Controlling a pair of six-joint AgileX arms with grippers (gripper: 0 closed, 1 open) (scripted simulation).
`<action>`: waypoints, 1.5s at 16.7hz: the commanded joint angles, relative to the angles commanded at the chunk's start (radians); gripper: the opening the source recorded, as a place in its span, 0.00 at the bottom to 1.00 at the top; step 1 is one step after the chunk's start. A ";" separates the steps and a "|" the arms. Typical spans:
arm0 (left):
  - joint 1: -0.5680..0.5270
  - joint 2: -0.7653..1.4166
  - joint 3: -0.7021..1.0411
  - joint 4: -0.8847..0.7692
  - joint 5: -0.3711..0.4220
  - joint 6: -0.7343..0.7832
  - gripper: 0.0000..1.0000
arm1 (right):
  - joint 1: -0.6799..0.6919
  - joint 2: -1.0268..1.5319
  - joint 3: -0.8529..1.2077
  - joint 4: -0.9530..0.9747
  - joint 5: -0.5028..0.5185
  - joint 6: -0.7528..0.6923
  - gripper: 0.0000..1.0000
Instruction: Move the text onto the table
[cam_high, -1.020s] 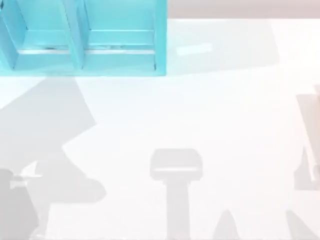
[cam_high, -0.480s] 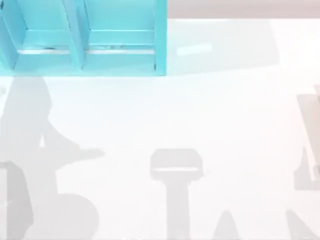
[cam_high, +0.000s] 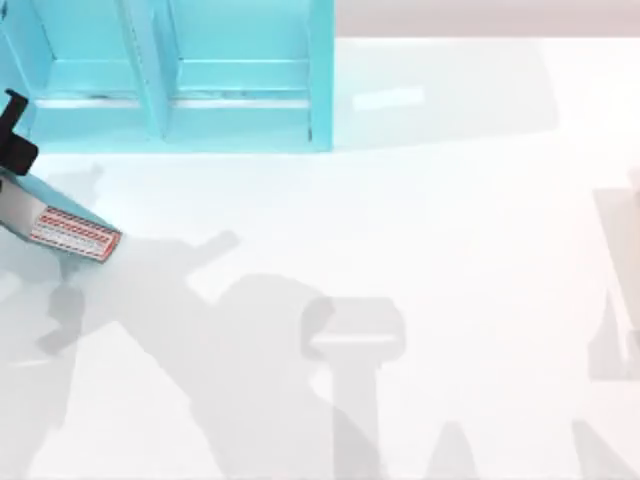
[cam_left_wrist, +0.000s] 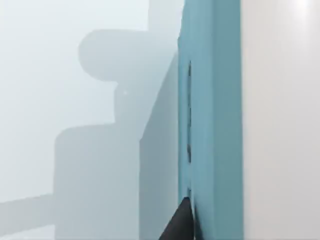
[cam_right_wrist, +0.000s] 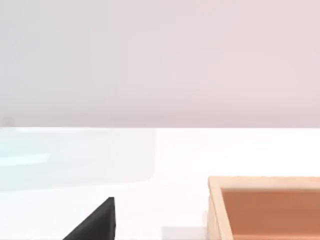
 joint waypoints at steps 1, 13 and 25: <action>-0.082 0.023 0.011 -0.041 -0.078 -0.111 0.00 | 0.000 0.000 0.000 0.000 0.000 0.000 1.00; -1.066 0.286 0.244 -0.405 -0.923 -1.421 0.00 | 0.000 0.000 0.000 0.000 0.000 0.000 1.00; -1.431 0.384 0.366 -0.489 -1.206 -1.899 0.00 | 0.000 0.000 0.000 0.000 0.000 0.000 1.00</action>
